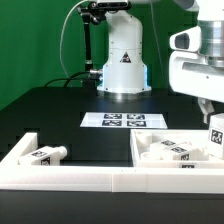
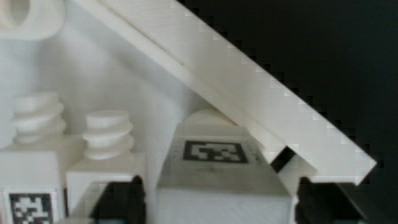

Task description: Assemble one leg

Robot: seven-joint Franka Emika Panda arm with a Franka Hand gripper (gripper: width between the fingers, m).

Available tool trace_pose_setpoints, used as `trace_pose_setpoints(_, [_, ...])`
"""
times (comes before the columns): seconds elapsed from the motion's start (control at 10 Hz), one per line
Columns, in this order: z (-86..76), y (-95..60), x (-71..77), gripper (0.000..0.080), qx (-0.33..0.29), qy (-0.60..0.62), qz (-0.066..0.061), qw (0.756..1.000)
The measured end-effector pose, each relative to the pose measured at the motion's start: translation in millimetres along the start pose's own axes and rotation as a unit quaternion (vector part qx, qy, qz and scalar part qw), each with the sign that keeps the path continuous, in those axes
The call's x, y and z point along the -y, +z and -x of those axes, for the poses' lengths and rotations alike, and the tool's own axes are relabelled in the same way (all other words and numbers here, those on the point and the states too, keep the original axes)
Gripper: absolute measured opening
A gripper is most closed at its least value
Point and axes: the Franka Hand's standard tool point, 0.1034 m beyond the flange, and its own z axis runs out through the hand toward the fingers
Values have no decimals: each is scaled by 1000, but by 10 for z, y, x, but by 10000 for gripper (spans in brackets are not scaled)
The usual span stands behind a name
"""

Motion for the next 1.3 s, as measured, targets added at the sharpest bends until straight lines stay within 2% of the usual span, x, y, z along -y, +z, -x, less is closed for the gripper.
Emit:
trace_pose_setpoints(0.1, [-7, -15, 17, 597, -1, -26, -1, 1000])
trace_pose_setpoints(0.2, [-5, -15, 20, 597, -2, -56, -2, 998])
trace_pose_setpoints(0.3, [-5, -15, 20, 641, -2, -88, -2, 996])
trace_pose_setpoints(0.5, [-9, -15, 15, 648, -2, -192, 0, 981])
trace_pose_setpoints(0.7, [-2, 11, 13, 649, -1, -317, 5, 948])
trace_pose_setpoints(0.9, [-15, 55, -11, 649, 1, -446, 10, 895])
trace_pose_setpoints(1.1, [-21, 50, -26, 649, -2, -537, 21, 843])
trace_pose_setpoints(1.3, [-17, 13, -20, 649, -3, -593, 23, 805])
